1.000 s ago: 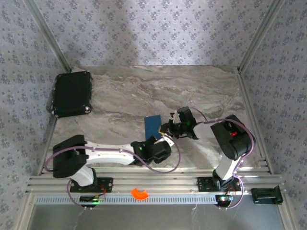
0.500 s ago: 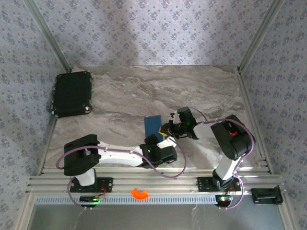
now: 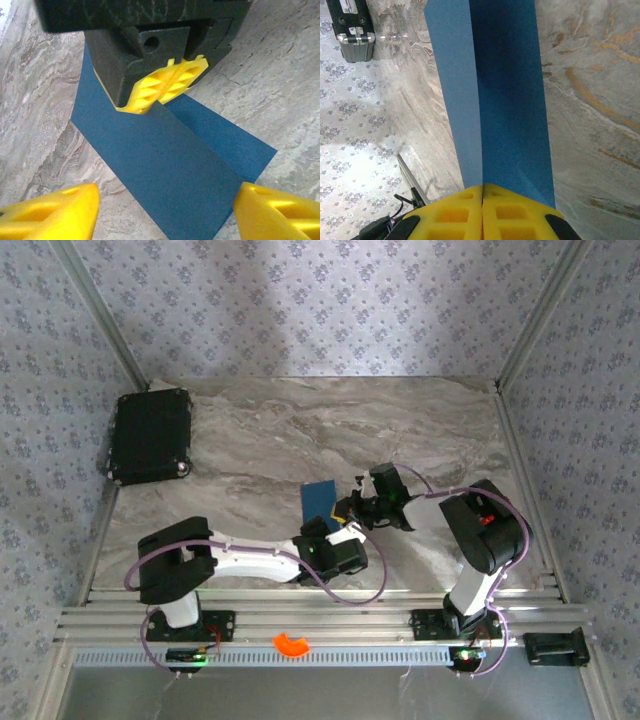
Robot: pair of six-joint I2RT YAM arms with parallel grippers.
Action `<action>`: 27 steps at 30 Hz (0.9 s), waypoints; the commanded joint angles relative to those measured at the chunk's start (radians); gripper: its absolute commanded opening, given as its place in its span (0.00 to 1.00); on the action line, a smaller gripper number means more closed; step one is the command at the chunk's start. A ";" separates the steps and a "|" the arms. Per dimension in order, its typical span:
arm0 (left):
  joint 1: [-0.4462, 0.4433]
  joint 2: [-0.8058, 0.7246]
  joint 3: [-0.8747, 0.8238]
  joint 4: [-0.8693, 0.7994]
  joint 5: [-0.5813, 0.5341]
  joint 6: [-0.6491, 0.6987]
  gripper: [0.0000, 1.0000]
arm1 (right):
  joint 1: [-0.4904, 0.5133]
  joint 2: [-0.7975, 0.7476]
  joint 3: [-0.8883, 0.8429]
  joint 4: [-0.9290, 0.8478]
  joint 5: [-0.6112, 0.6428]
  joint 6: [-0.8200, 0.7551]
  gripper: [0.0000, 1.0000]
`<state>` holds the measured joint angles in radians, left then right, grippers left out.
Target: Fold a paper plane with a square sheet of paper (pick it up from the middle)
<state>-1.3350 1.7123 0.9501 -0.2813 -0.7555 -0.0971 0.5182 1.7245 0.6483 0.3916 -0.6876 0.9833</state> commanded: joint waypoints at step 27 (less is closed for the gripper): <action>0.290 -0.195 -0.092 0.115 0.655 -0.182 0.00 | -0.025 -0.356 -0.063 -0.405 0.397 -0.153 0.39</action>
<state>-1.1080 1.5562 0.8856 -0.2031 -0.3225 -0.1959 0.4999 1.4326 0.6289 0.0917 -0.4259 0.8722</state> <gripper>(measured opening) 0.044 0.384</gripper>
